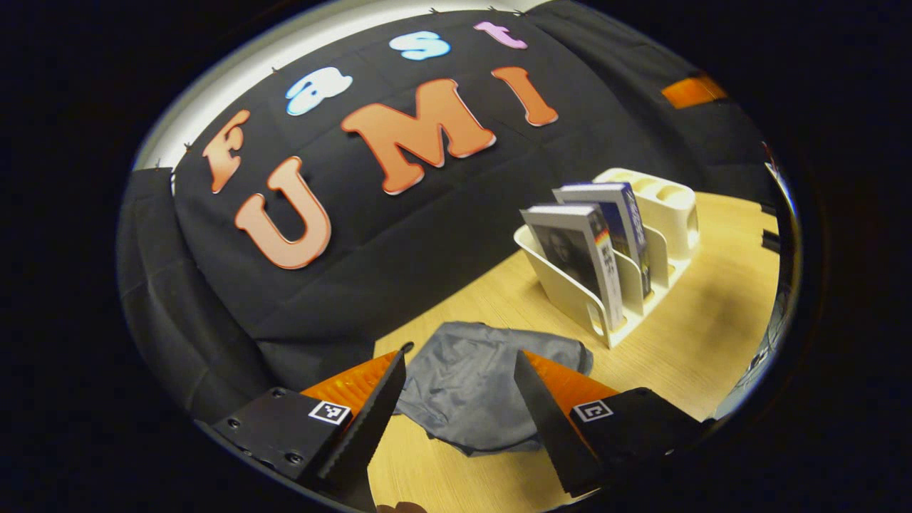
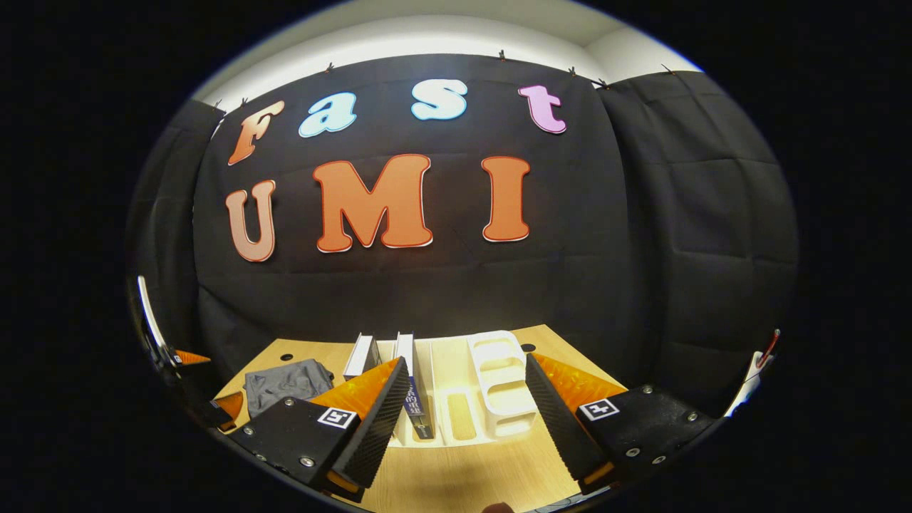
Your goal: Open the schoolbag, grab two books from the bookshelf and put them into the schoolbag.
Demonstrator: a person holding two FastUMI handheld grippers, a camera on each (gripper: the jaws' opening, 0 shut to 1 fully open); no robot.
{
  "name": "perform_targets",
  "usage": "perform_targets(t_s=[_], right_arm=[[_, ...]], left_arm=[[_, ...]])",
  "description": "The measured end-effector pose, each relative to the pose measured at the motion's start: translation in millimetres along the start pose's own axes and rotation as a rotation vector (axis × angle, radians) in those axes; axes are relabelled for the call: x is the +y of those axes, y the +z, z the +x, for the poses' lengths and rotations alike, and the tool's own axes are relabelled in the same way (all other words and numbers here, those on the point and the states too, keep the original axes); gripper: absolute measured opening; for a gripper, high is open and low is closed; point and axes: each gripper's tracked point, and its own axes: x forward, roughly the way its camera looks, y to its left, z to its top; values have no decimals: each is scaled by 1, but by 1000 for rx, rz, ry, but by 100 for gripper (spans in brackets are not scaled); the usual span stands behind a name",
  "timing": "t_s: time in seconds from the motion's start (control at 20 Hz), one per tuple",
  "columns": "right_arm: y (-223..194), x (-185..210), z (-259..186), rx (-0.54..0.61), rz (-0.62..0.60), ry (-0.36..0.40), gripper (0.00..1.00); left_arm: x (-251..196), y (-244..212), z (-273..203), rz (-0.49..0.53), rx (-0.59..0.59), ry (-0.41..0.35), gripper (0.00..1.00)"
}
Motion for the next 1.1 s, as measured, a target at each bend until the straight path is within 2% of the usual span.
perform_targets(t_s=[0.35,0.55,0.8,1.1], right_arm=[[-17,-22,-10,41,-10,-49,97],[-27,-37,-13,71,-26,-86,97],[-41,-47,-12,111,-33,-112,97],[-46,-50,-6,132,-30,-121,98]], left_arm=[[-54,-90,45,204,161,-87,98],[-72,-113,61,308,182,-112,98],[-93,-113,82,316,200,-140,98],[-99,-117,99,364,221,-158,96]])
